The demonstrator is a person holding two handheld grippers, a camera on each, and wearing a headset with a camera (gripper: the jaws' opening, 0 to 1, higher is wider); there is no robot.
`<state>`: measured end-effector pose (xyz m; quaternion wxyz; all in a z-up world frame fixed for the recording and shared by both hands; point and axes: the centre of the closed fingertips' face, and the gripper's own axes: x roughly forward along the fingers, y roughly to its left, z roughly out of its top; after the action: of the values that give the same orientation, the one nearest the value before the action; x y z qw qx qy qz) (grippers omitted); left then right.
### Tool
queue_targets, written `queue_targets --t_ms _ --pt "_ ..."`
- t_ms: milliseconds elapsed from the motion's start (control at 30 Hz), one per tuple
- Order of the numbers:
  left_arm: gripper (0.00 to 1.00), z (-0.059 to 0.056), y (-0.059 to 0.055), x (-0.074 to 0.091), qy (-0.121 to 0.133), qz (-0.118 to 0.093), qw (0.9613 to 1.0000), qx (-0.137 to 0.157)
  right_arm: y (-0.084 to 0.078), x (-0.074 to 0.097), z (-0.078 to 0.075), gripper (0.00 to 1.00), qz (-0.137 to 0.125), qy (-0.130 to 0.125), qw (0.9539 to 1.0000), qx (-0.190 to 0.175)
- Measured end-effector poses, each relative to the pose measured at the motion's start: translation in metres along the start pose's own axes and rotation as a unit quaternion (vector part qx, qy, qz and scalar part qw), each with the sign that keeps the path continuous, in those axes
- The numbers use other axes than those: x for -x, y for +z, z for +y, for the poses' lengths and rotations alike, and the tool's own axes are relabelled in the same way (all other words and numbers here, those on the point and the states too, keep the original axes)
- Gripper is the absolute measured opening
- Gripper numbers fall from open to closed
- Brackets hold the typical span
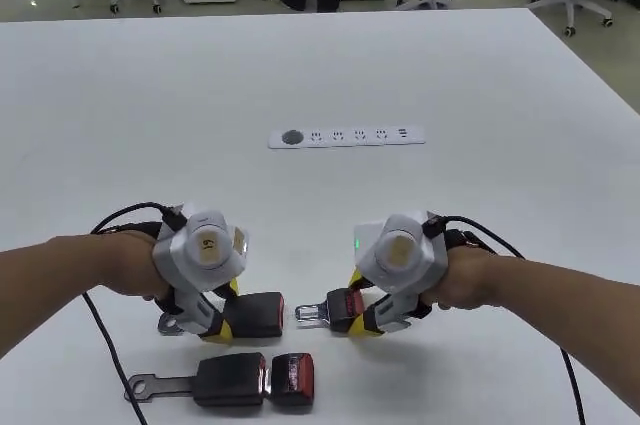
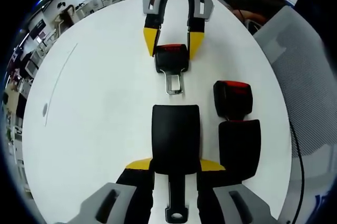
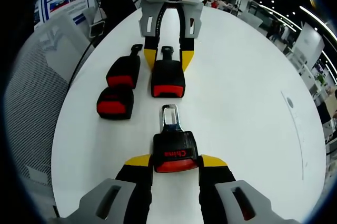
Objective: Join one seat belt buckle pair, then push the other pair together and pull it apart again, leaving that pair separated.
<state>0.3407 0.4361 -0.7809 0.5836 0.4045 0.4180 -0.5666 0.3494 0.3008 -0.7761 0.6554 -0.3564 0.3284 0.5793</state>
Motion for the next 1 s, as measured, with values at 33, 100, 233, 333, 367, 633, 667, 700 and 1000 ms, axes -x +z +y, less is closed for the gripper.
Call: queue_targets --t_ms 33,100,233,333,367,633,667,700,1000 --pt "0.32 0.001 0.0 0.0 0.0 0.0 1.0 0.0 -0.002 0.001 0.0 0.3 0.003 0.001 1.0 0.001" --pt "0.32 0.001 0.0 0.0 -0.001 0.001 1.0 -0.001 -0.006 0.004 0.001 0.3 0.01 0.003 0.9999 0.003" --pt "0.32 0.004 -0.002 -0.002 -0.002 0.0 1.0 -0.003 -0.012 0.009 0.0 0.3 0.015 0.003 0.9999 0.004" --pt "0.32 0.001 0.0 0.0 -0.002 -0.003 1.0 -0.002 -0.017 0.011 -0.002 0.3 0.017 0.004 0.9998 0.004" --pt "0.32 0.001 0.001 0.0 -0.002 -0.003 1.0 -0.002 -0.018 0.012 -0.001 0.3 0.018 0.004 0.9998 0.003" --pt "0.32 0.007 -0.006 -0.004 -0.003 -0.005 1.0 -0.004 -0.026 0.017 0.001 0.3 0.026 0.006 0.9996 0.007" --pt "0.32 0.008 -0.008 -0.005 -0.003 -0.006 1.0 -0.004 -0.027 0.018 0.0 0.3 0.028 0.007 0.9995 0.008" --pt "0.32 0.008 -0.007 -0.005 -0.003 -0.007 1.0 -0.004 -0.028 0.018 0.0 0.3 0.029 0.007 0.9995 0.008" --pt "0.32 0.001 0.0 0.001 0.002 -0.023 0.9997 0.0 -0.035 0.017 0.003 0.31 0.038 0.0 0.9991 0.016"
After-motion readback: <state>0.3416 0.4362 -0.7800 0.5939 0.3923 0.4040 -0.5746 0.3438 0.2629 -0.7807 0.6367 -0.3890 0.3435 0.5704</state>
